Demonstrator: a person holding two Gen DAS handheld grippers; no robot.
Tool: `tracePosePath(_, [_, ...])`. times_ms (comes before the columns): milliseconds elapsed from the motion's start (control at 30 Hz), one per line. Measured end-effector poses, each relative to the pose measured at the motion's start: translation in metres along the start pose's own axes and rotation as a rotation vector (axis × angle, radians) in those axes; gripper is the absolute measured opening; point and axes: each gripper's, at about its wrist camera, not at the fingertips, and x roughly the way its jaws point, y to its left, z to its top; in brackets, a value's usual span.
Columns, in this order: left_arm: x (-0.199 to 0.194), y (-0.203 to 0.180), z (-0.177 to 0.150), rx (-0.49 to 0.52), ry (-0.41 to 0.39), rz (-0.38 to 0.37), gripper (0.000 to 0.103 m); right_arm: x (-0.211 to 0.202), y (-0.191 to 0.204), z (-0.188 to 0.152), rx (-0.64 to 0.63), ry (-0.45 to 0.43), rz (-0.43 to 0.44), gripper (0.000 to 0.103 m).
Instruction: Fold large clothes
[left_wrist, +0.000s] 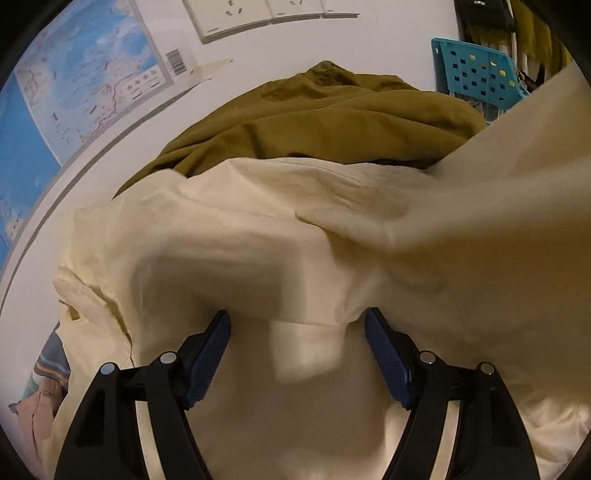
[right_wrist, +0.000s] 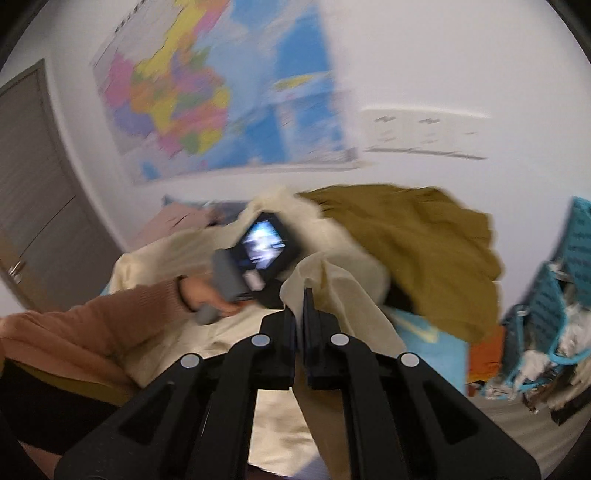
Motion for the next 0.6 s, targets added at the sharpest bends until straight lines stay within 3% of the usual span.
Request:
tracePosePath(67, [-0.015,0.018,-0.007,-0.039,-0.035,-0.044,0.069,0.018,0.015,0.012,-0.001,0.047,0.030,0.007])
tracePosePath(300, [-0.086,0.096,-0.057,-0.177,-0.111,-0.048,0.069,0.114,0.063,0.046,0.081,0.264,0.186,0.018])
tracePosePath(367, [-0.109,0.114,-0.082,-0.210,-0.139,-0.041,0.070,0.132,0.073,0.047,0.073,0.286,0.229,0.056])
tracePosePath(500, [-0.147,0.128,-0.126,-0.224,-0.175,-0.071,0.071,0.139,0.077,0.049,0.035,0.202,0.272,0.058])
tracePosePath(567, [-0.161,0.126,-0.142,-0.201,-0.190,-0.089,0.075,0.138,0.060,0.045,0.064,0.146,0.219,0.061])
tracePosePath(600, [-0.171,0.123,-0.152,-0.188,-0.214,-0.138,0.078,0.140,0.049,0.041,0.070,0.134,0.171,0.061])
